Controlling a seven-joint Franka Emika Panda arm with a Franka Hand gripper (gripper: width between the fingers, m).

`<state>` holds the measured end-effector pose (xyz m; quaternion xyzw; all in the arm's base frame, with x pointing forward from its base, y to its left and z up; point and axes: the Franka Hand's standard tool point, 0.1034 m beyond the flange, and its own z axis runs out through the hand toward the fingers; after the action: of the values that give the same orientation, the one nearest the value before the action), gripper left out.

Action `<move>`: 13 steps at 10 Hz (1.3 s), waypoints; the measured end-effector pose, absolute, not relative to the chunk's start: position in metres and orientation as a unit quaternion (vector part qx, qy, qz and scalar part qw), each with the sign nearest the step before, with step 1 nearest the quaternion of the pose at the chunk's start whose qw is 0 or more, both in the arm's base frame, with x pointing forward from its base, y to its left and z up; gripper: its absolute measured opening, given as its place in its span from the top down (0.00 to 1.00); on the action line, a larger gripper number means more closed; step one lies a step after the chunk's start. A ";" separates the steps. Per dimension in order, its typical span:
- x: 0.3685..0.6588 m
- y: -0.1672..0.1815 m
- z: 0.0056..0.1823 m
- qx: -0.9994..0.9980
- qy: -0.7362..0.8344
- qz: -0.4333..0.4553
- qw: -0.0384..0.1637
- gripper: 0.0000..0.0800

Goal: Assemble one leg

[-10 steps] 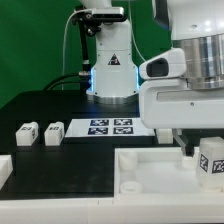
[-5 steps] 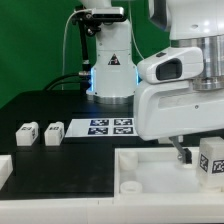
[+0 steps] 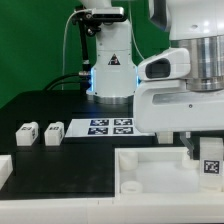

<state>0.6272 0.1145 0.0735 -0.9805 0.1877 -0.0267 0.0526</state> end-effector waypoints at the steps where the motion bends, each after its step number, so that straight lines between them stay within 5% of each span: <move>1: 0.627 0.114 0.073 -0.962 0.267 -0.024 0.051 0.64; 5: 0.626 0.108 0.072 -0.814 0.574 0.019 0.091 0.63; 8: 0.625 0.109 0.071 -0.816 0.570 0.020 0.093 0.63; 10: 0.623 0.115 0.071 -0.881 0.466 0.004 0.078 0.23; 13: 0.625 0.118 0.074 -0.965 0.254 -0.020 0.059 0.19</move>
Offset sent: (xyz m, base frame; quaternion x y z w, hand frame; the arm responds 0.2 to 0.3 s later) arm 0.0095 0.0060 0.0048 0.0773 -0.0636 0.4908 0.8655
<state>0.6252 0.1177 0.0740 -0.9652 0.2541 -0.0197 0.0594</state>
